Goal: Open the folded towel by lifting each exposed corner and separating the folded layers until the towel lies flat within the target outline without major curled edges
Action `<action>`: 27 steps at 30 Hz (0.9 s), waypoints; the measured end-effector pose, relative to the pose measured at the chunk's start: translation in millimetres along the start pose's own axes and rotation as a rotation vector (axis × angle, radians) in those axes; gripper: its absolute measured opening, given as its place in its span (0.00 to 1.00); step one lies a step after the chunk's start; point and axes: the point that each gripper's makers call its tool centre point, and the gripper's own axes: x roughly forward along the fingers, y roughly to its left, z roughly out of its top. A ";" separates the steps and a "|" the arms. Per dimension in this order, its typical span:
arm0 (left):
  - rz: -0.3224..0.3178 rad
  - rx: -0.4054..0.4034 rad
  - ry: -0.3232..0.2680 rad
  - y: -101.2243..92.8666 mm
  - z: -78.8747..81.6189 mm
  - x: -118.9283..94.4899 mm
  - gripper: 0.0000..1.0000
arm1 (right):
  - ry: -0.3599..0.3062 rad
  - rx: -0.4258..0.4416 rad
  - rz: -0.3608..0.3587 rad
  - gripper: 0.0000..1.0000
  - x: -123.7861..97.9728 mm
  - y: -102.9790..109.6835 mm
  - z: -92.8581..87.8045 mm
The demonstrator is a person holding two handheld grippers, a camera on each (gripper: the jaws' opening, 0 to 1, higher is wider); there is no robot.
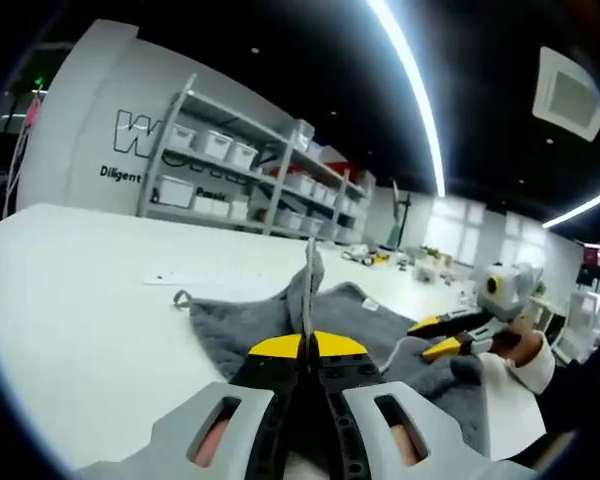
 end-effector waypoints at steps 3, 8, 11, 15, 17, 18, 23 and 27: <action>0.003 0.000 0.002 0.7 -0.7 0.1 0.02 | 0.011 0.014 0.007 0.26 0.3 1.0 -3.8; 0.002 -0.005 0.009 1.3 -2.4 0.6 0.02 | 0.029 0.032 0.023 0.20 2.2 4.0 -8.5; 0.004 -0.011 0.012 2.5 -3.2 0.6 0.02 | 0.038 0.032 0.029 0.18 3.5 8.1 -10.0; 0.025 0.017 0.025 8.6 -5.5 2.1 0.02 | 0.028 -0.014 0.020 0.07 2.1 11.8 -7.2; 0.033 0.036 0.033 12.0 -6.5 4.1 0.02 | 0.025 -0.046 0.014 0.00 1.1 15.0 -5.6; 0.040 0.046 0.035 12.5 -7.2 4.8 0.02 | 0.021 -0.090 -0.011 0.00 0.3 12.7 -3.2; 0.056 0.070 0.024 18.3 -3.2 7.6 0.02 | -0.013 -0.171 -0.039 0.00 -2.7 19.6 6.0; 0.052 0.055 0.003 25.2 -0.8 7.9 0.02 | -0.041 -0.201 -0.064 0.00 -6.4 23.2 12.4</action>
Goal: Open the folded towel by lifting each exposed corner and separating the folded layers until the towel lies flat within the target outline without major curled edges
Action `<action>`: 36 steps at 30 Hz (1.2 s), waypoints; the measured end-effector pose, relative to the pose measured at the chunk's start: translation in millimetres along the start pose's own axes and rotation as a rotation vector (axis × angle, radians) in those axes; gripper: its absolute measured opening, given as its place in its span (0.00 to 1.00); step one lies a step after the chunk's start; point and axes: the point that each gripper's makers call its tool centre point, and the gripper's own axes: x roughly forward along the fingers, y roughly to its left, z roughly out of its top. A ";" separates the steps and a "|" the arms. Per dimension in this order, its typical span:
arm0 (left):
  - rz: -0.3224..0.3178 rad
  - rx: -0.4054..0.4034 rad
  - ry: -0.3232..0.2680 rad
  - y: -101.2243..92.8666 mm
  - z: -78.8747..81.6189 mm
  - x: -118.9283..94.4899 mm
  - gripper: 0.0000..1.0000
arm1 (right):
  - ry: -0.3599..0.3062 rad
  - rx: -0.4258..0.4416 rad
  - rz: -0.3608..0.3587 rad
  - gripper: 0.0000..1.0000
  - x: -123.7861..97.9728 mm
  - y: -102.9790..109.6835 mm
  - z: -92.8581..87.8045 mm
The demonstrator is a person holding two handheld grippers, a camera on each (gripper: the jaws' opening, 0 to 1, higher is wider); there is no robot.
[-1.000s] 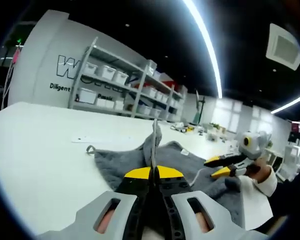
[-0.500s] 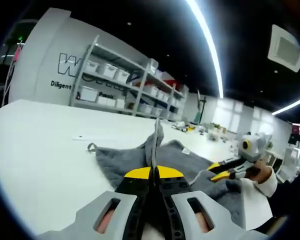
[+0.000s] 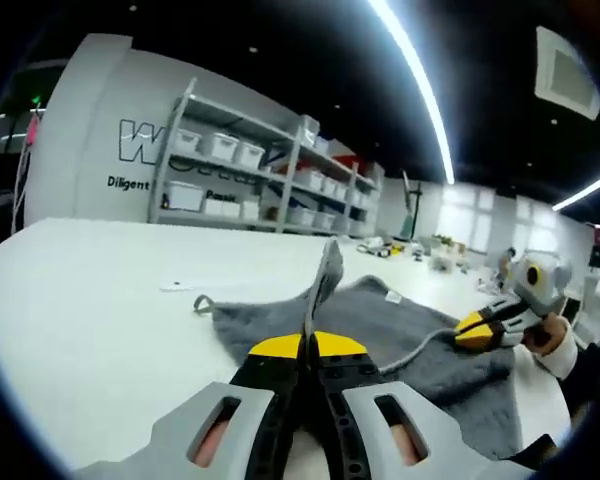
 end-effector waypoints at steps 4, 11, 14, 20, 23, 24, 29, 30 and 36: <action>-0.004 0.002 -0.023 0.0 7.2 0.3 0.02 | -0.031 -0.078 -0.041 0.00 -4.2 4.3 11.0; 0.024 0.041 -0.016 20.1 11.4 5.3 0.02 | -0.138 -0.228 -0.111 0.00 -12.3 29.3 41.2; 0.023 -0.034 -0.024 27.8 14.9 6.4 0.02 | -0.185 -0.338 -0.139 0.00 -15.5 48.2 59.6; 0.021 -0.058 -0.017 36.7 14.6 10.8 0.02 | -0.216 -0.375 -0.120 0.00 -10.0 74.8 71.2; 0.021 -0.067 -0.008 39.0 12.4 10.5 0.02 | -0.224 -0.390 -0.119 0.00 -8.1 77.0 76.4; 0.021 -0.054 -0.006 39.1 12.1 10.1 0.02 | -0.230 -0.391 -0.118 0.00 -7.8 78.5 78.1; 0.022 -0.010 0.011 42.6 9.2 11.1 0.02 | -0.259 -0.411 -0.099 0.00 -5.4 93.7 85.2; 0.027 -0.005 0.012 43.8 9.0 11.3 0.02 | -0.262 -0.414 -0.091 0.00 -4.1 97.5 85.7; 0.030 -0.012 -0.002 54.0 15.0 13.8 0.02 | -0.283 -0.424 -0.030 0.00 -0.6 123.1 90.2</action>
